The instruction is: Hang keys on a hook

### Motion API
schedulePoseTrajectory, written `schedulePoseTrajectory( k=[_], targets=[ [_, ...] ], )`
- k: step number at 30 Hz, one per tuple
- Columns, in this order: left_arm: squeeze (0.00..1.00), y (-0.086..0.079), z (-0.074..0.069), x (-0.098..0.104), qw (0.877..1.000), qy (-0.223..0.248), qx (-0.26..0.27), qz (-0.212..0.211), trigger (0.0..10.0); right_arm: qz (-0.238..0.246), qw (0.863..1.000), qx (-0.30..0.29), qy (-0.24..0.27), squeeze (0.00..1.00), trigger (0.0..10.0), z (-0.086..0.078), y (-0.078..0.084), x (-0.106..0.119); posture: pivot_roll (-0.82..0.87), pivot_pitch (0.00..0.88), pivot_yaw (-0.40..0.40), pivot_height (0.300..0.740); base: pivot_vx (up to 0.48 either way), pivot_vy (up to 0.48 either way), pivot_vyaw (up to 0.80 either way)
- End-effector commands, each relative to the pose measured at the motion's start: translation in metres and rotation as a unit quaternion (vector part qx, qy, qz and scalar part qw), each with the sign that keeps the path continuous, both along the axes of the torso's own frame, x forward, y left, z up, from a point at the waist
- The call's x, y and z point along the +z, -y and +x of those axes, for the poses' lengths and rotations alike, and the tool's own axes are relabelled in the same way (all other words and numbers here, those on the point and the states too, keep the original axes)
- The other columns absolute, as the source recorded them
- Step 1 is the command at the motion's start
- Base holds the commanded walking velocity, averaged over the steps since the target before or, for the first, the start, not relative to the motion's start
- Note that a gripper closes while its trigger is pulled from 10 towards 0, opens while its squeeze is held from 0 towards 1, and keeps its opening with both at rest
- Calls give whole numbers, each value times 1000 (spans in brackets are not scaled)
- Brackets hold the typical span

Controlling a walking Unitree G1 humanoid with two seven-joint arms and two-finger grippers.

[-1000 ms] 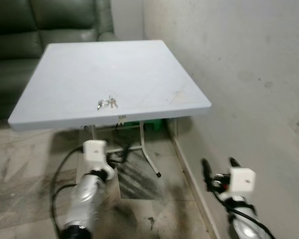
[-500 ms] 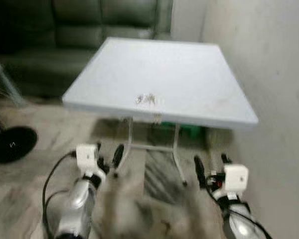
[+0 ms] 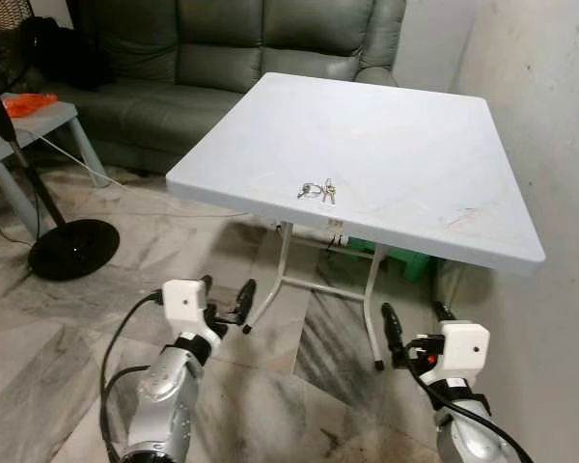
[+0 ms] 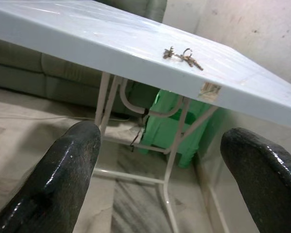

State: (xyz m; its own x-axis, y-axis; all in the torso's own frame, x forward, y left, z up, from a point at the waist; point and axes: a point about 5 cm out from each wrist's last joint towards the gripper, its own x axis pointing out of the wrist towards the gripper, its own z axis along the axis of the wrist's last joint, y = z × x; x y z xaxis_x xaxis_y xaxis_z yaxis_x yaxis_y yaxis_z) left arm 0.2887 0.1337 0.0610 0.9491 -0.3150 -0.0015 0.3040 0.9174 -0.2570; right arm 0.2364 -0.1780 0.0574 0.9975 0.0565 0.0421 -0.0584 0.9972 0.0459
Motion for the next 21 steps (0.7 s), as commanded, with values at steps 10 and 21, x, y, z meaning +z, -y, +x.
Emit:
schedulePoseTrajectory(
  k=[10, 21],
  targets=[
    [0, -6, 2, 5, 1000, 0, 7, 2, 10000, 14, 1000, 2, 2, 0, 10000, 1, -3, 2, -34, 50, -39, 714, 293, 0, 0],
    [0, -5, 3, 5, 1000, -4, 4, 0, 10000, 15, 1000, 0, 2, 0, 10000, 0, -3, 2, -38, 56, -36, 714, 305, 0, 0]
  ],
)
